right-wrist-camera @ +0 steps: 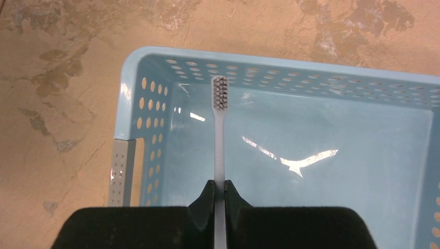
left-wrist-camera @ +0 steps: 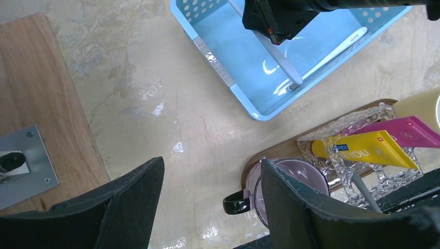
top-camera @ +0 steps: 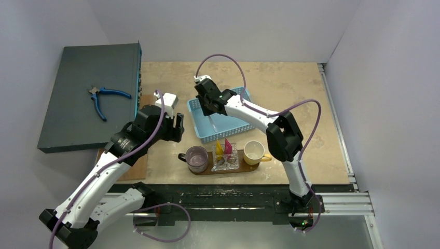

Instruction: Prepare toiletry sets of a toothbrush and toothpaste on the tray

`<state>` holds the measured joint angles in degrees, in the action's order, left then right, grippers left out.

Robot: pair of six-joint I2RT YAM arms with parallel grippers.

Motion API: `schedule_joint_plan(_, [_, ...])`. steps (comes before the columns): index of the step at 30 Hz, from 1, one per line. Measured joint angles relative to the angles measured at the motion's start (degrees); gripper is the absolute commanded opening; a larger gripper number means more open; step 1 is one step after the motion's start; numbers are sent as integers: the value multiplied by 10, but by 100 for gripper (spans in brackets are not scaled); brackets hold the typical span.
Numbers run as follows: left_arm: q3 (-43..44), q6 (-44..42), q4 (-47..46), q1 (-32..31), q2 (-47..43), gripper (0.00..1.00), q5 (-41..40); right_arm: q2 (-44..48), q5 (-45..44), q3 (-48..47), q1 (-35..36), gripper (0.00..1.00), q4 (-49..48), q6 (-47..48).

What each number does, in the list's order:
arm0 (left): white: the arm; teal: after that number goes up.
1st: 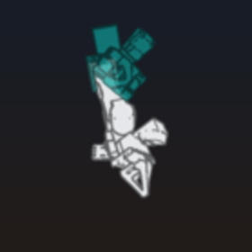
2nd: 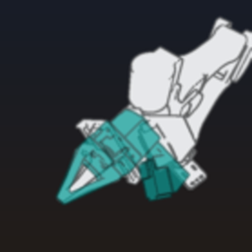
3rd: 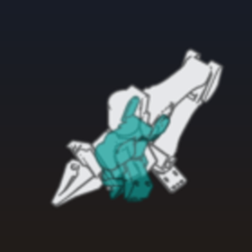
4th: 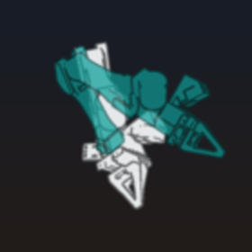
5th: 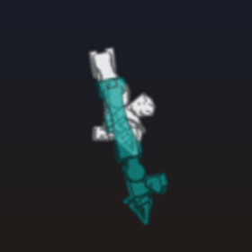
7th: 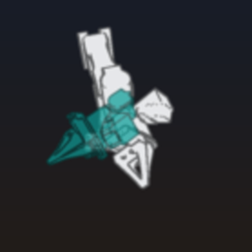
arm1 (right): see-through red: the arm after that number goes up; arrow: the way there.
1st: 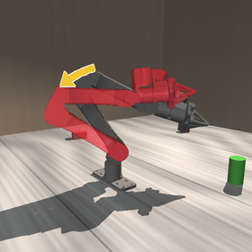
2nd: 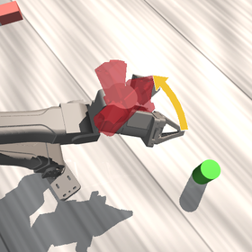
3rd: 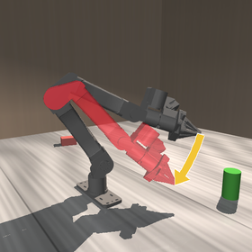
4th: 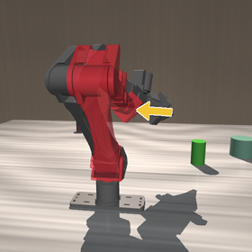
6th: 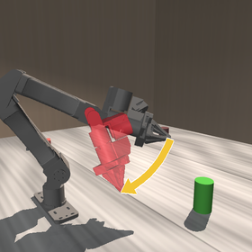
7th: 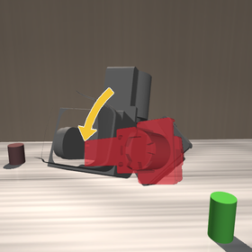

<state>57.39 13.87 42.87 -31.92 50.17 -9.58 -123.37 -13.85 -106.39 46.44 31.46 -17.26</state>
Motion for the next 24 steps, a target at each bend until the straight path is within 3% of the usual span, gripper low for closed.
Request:
schedule_joint_plan(8, [0, 1, 0, 0, -2, 67, 12, 47, -2, 18, 0, 0, -16, 0])
schedule_joint_plan(24, [47, 51, -15, 0, -2, 71, 136, 228, 24, 88, 0, 0, -93, -32])
